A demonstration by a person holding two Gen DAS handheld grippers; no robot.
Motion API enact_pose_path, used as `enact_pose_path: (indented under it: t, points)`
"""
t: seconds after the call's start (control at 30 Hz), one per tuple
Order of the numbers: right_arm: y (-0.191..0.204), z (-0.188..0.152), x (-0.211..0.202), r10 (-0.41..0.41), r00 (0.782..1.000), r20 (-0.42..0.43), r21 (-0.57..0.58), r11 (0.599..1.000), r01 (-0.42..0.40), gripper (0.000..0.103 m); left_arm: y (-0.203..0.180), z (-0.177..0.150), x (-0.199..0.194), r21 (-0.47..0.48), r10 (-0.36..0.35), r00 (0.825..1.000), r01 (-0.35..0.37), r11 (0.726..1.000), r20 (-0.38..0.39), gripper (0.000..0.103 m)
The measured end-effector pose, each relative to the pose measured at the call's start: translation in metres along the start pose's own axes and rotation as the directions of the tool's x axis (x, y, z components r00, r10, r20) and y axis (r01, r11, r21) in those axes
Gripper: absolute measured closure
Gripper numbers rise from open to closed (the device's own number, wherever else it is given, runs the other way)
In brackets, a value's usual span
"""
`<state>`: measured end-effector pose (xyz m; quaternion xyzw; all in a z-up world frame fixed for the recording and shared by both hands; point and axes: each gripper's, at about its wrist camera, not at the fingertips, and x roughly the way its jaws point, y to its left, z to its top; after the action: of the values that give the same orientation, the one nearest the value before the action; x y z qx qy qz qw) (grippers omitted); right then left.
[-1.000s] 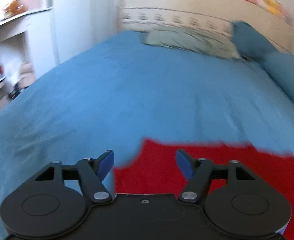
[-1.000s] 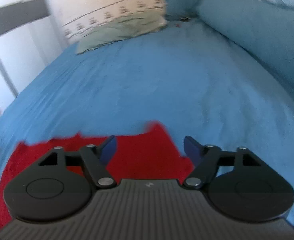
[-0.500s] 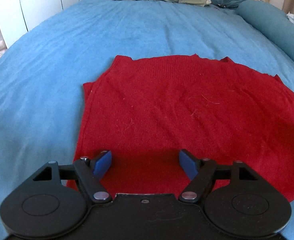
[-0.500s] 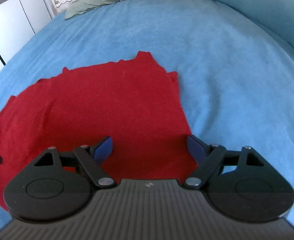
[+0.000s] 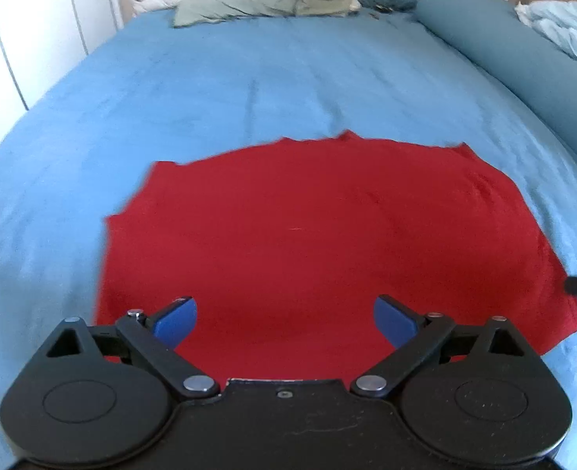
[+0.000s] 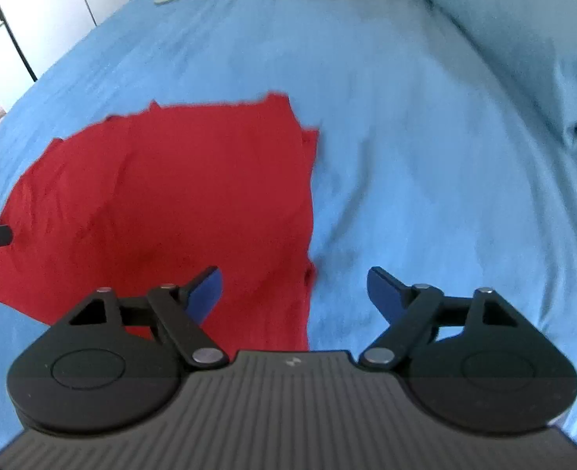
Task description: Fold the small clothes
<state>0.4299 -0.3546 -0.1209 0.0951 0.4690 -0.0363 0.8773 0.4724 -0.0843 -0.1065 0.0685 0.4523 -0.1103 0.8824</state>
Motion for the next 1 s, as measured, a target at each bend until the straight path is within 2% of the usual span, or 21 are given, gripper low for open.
enact_pose_path:
  t: [0.13, 0.23, 0.37, 0.43, 0.57, 0.73, 0.83, 0.93, 1.0]
  points:
    - [-0.006, -0.008, 0.024, 0.024, 1.000, -0.019, 0.063, 0.998, -0.023, 0.024, -0.018, 0.005, 0.019, 0.003, -0.015, 1.000, 0.015, 1.000, -0.019, 0.004]
    - [-0.007, -0.011, 0.037, 0.028, 1.000, -0.004, 0.086, 0.996, -0.028, 0.024, -0.024, 0.004, 0.028, 0.014, -0.009, 1.000, 0.010, 1.000, -0.030, 0.004]
    - [0.001, -0.014, 0.036, 0.032, 0.999, 0.014, 0.035, 0.999, -0.033, 0.025, -0.027, 0.005, 0.050, 0.016, 0.013, 0.998, -0.012, 1.000, -0.058, 0.004]
    - [0.004, -0.015, 0.036, 0.040, 0.999, 0.015, 0.008, 0.999, -0.040, 0.033, -0.027, 0.004, 0.058, 0.016, 0.023, 0.997, -0.022, 1.000, -0.077, 0.004]
    - [0.001, -0.012, 0.039, 0.066, 0.998, 0.001, 0.024, 0.998, -0.066, 0.044, -0.026, 0.002, 0.072, 0.000, 0.024, 0.993, -0.024, 1.000, -0.114, 0.003]
    - [-0.007, -0.006, 0.036, 0.118, 0.993, -0.017, 0.101, 0.988, -0.116, 0.076, -0.015, 0.005, 0.088, -0.074, 0.003, 0.988, -0.015, 0.997, -0.155, 0.000]
    - [-0.014, 0.003, 0.031, 0.157, 0.987, -0.023, 0.201, 0.968, -0.149, 0.080, -0.016, 0.011, 0.095, -0.072, 0.010, 0.981, -0.024, 0.997, -0.193, 0.000]
    - [-0.017, 0.016, 0.013, 0.229, 0.973, 0.027, 0.324, 0.919, -0.226, 0.081, -0.011, 0.019, 0.096, -0.084, -0.011, 0.971, -0.009, 0.996, -0.240, 0.000]
    - [-0.008, 0.031, -0.005, 0.276, 0.958, 0.071, 0.356, 0.891, -0.283, 0.081, -0.002, 0.026, 0.090, -0.104, -0.045, 0.967, 0.019, 0.994, -0.250, 0.001]
